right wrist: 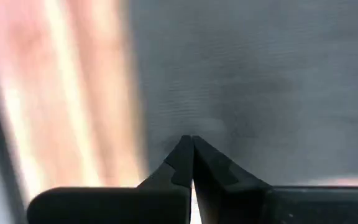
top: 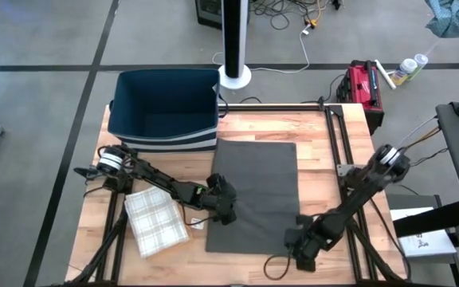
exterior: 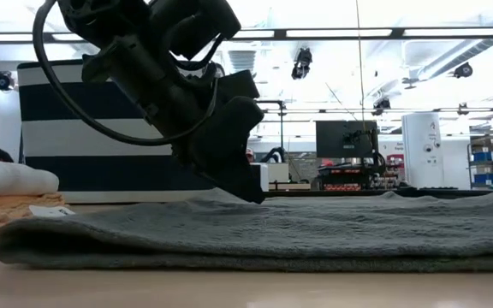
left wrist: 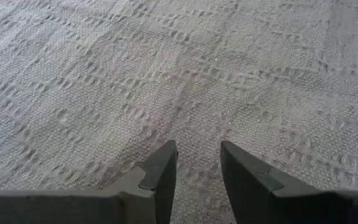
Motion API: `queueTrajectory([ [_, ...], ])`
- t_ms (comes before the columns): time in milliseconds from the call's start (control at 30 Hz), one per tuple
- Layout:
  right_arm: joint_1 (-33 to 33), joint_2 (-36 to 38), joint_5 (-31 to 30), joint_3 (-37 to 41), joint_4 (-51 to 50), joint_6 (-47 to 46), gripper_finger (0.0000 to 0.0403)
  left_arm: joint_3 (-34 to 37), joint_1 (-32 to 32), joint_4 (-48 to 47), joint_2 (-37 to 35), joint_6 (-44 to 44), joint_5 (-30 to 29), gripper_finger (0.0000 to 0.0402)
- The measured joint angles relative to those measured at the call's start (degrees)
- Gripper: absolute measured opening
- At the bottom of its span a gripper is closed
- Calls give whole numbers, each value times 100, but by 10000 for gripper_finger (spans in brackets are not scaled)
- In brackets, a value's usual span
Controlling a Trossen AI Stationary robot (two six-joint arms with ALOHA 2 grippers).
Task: Fold towel
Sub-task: Fold the gray kitchen towel
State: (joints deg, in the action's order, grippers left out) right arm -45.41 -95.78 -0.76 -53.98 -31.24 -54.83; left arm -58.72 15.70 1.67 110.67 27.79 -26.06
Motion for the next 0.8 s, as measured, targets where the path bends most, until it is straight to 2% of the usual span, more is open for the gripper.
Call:
queueTrajectory([
  [133, -5, -479, 964, -31, 880, 331, 0, 4, 0, 2, 0, -4, -13, 112],
  [200, -3, -621, 1176, -80, 988, 487, 0, 4, 0, -3, 0, -6, -15, 112],
  [333, 5, -545, 1048, -82, 609, 570, 0, 4, -4, -17, -2, -73, -20, 119],
  [567, 19, 9, 159, -1, -657, 286, 0, -19, 2, -64, -87, -275, -34, 128],
  [800, -49, 380, -65, -17, -575, 33, 0, -5, -1, -58, -205, -324, -44, 119],
])
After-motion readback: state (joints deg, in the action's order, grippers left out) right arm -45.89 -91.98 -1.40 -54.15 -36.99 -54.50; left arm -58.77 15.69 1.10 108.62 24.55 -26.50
